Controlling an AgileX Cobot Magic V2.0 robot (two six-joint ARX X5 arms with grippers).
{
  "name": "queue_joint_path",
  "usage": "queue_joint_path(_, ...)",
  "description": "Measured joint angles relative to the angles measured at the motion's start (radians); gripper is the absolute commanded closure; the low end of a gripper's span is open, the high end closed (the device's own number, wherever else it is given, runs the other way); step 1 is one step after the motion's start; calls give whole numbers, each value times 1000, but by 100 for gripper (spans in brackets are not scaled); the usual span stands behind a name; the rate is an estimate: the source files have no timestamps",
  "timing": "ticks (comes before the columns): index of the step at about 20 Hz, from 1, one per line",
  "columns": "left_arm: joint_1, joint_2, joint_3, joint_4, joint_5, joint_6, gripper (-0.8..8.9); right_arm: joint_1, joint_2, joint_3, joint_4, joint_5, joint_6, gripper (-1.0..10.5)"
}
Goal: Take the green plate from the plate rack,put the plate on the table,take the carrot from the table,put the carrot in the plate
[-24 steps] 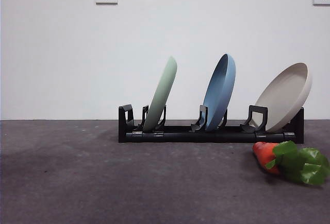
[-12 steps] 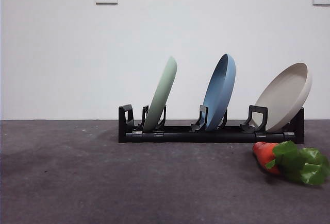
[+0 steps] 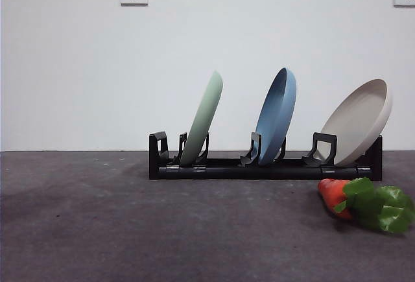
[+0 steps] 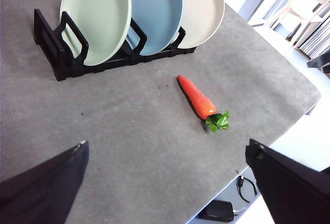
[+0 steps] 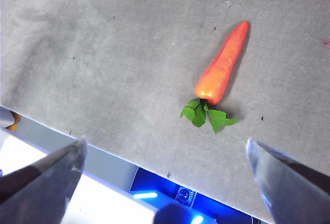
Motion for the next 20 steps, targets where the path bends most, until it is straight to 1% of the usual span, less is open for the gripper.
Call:
queue_joint_path(4, -10, 50, 0, 39, 0, 0, 211, 0, 0, 0, 0, 0, 0, 321)
queue_joint_path(6, -30, 87, 0, 111, 0, -8, 211, 0, 0, 0, 0, 0, 0, 322)
queue_joint_path(9, -80, 169, 9, 259, -13, -47, 211, 0, 0, 0, 0, 0, 0, 321)
queue_joint_path(13, -190, 352, 87, 393, -140, -71, 212, 0, 0, 0, 0, 0, 8, 321)
queue_joint_path(16, -268, 517, 170, 517, -209, -76, 212, 0, 0, 0, 0, 0, 8, 322)
queue_joint_path(19, -320, 699, 268, 618, -280, -76, 212, 0, 0, 0, 0, 0, 8, 322)
queue_joint_path(20, -333, 761, 304, 641, -288, -76, 212, 0, 0, 0, 0, 0, 8, 322)
